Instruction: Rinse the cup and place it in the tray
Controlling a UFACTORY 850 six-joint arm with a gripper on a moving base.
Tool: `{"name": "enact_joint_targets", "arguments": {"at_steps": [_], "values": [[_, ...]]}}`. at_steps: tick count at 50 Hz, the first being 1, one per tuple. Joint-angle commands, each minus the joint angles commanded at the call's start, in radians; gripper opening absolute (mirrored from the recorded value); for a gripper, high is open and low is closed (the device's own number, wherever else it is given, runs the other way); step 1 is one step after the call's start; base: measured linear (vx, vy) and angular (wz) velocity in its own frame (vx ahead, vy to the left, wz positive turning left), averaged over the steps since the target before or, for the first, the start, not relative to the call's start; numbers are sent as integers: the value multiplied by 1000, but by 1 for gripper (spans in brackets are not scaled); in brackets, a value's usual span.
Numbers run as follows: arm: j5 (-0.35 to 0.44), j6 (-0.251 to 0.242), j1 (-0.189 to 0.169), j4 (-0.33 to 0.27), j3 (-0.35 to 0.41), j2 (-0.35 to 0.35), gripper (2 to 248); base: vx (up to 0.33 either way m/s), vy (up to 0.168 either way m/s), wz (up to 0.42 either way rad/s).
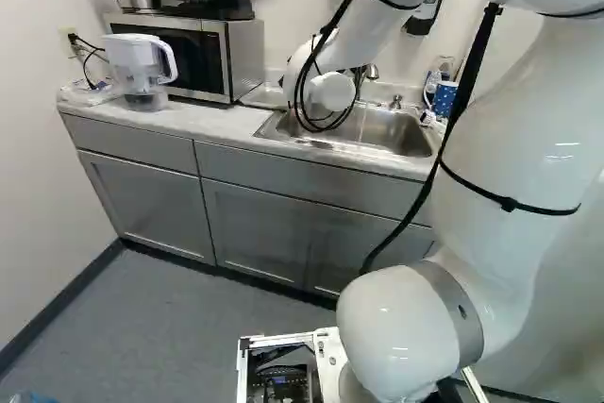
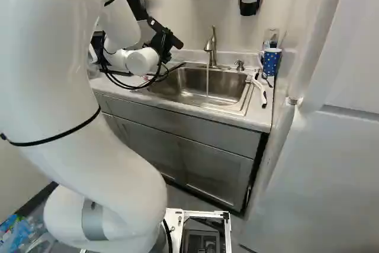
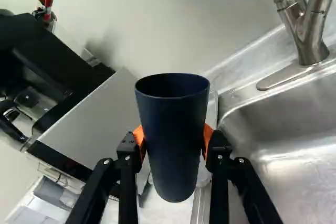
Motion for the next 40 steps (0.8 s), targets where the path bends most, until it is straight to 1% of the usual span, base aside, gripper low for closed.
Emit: {"name": "enact_joint_targets", "arguments": {"at_steps": [40], "values": [[0,-420,0,0,0,0,123,0,0,0]]}}
